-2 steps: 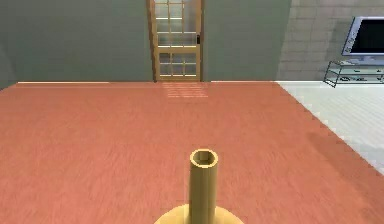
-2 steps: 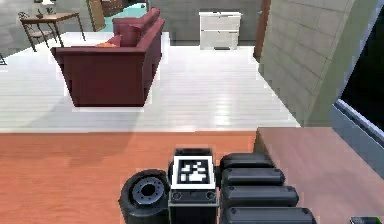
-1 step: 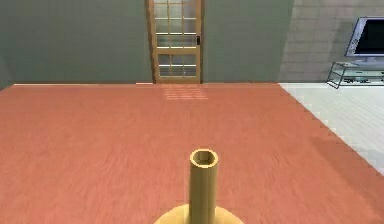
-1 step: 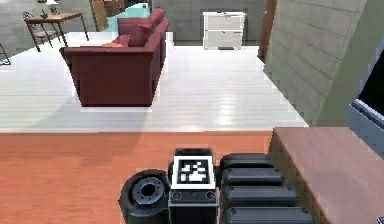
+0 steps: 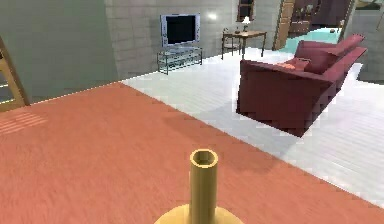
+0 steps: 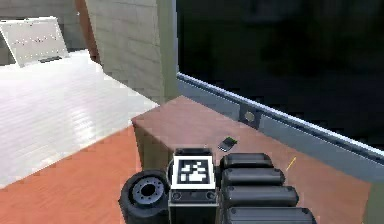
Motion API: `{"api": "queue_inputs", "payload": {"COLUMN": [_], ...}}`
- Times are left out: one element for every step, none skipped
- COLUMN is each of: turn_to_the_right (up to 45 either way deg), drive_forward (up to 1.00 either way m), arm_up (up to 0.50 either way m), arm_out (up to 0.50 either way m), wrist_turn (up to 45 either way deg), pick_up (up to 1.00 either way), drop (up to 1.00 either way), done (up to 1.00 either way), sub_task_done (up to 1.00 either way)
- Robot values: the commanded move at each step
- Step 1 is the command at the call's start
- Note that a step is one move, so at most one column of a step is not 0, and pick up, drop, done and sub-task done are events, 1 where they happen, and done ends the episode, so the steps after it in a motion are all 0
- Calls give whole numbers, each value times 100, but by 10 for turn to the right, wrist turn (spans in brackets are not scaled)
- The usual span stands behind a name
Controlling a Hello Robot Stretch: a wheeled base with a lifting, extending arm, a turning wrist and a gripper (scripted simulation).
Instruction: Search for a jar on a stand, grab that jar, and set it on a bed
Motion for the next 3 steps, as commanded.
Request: {"api": "queue_inputs", "payload": {"turn_to_the_right": [0,0,30], "drive_forward": [100,100,0], "arm_up": [0,0,0], "arm_out": [0,0,0], "wrist_turn": [0,0,0], "pick_up": [0,0,0], "drop": [0,0,0], "done": [0,0,0], "sub_task_done": [0,0,0]}}
